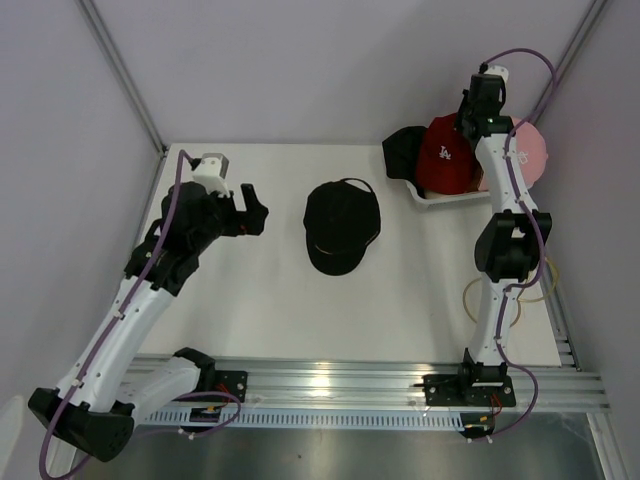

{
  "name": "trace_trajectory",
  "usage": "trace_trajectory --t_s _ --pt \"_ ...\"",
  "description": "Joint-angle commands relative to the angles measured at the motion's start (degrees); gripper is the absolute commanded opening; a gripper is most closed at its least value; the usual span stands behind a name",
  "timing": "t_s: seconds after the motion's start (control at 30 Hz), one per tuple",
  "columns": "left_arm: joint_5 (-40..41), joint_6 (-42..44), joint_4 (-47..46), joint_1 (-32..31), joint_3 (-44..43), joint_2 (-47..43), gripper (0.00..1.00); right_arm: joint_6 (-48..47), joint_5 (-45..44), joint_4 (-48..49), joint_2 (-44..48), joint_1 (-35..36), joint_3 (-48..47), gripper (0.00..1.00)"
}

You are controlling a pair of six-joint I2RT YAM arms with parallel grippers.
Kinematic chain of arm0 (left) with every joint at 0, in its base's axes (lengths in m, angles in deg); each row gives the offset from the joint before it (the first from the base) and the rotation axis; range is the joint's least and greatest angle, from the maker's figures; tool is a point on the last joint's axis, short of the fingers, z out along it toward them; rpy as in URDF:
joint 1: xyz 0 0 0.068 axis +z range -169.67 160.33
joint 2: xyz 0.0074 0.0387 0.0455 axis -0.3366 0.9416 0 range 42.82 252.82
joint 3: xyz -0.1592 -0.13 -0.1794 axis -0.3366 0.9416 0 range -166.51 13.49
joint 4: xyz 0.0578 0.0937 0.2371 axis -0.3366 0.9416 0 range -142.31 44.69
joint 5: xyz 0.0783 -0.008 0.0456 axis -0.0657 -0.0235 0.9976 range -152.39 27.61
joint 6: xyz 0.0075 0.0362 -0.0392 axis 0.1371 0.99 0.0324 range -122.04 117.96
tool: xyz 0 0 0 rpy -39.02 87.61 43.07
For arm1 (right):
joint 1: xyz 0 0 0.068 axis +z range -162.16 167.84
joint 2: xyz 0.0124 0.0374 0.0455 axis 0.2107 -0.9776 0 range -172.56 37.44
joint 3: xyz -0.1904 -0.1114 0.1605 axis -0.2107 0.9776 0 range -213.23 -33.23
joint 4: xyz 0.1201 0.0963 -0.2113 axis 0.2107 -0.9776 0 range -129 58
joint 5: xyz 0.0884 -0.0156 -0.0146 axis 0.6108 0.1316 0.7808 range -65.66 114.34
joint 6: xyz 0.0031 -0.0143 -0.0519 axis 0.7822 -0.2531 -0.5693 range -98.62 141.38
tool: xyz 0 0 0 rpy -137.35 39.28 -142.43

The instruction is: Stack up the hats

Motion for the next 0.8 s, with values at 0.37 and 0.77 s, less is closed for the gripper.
trace_trajectory --t_s 0.37,0.77 --pt "-9.86 -1.19 -0.98 0.54 -0.67 0.72 1.0 -2.15 15.28 3.7 13.04 4.63 -3.64 0.0" --pt "-6.97 -3.82 -1.33 0.54 2.14 -5.07 1.0 3.08 -1.25 5.27 30.0 21.52 8.82 0.0"
